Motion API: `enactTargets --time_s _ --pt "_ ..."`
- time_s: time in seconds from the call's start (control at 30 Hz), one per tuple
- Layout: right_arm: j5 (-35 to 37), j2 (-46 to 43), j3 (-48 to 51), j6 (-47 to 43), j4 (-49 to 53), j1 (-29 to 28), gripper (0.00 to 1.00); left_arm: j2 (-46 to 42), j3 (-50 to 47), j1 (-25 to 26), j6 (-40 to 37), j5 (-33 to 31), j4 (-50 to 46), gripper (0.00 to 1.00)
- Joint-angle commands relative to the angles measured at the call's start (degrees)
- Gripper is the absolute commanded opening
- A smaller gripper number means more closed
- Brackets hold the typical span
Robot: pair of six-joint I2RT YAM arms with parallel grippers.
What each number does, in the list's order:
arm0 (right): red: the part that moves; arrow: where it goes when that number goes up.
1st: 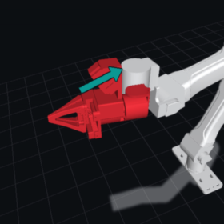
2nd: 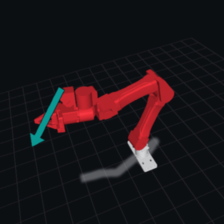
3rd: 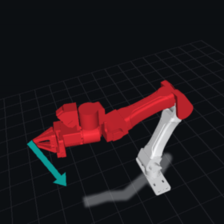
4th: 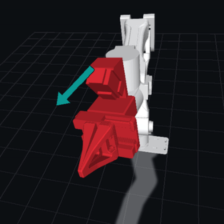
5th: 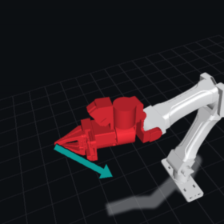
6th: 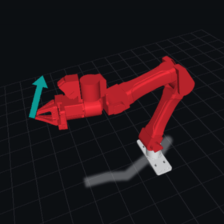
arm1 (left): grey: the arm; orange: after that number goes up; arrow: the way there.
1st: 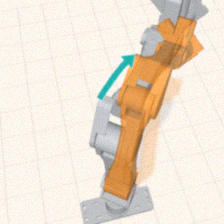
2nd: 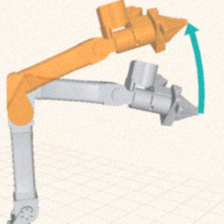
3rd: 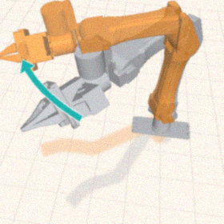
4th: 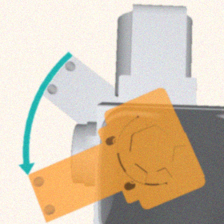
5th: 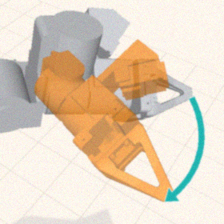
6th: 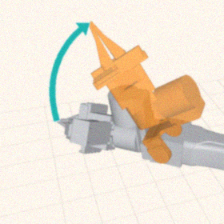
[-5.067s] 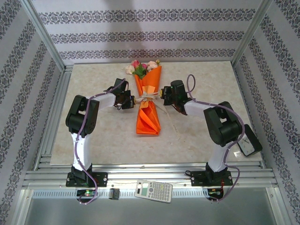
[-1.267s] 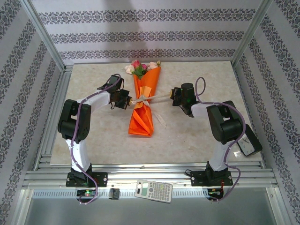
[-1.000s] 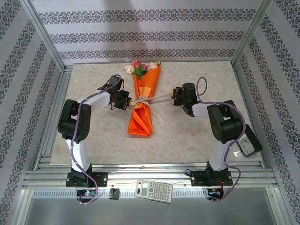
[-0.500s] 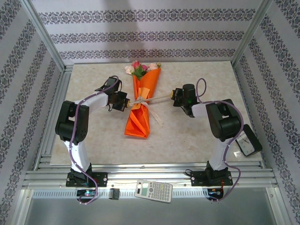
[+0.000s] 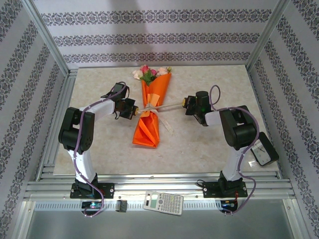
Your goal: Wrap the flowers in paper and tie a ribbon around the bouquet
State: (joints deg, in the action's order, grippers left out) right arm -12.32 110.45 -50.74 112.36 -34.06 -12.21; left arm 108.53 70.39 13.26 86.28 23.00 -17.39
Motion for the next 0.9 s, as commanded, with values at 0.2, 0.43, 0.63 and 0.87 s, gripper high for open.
enactTargets --time_s 0.2,0.43,0.63,0.87 --pt "10.8 -0.5 1.1 -0.6 -1.3 7.3 0.00 -2.2 -2.6 -4.8 -0.9 -7.0 -7.0 0.00" --pt "10.4 -0.7 1.5 -0.9 -1.1 7.9 0.00 -2.8 -3.2 -4.7 -0.6 -7.0 -6.7 0.00" --pt "10.1 -1.2 2.0 -1.3 -0.9 8.5 0.00 -2.8 -3.7 -4.7 -0.3 -7.0 -6.4 0.00" --pt "9.3 -1.7 2.3 -2.0 -0.7 9.4 0.00 -2.9 -3.9 -4.7 -0.3 -6.9 -6.0 0.00"
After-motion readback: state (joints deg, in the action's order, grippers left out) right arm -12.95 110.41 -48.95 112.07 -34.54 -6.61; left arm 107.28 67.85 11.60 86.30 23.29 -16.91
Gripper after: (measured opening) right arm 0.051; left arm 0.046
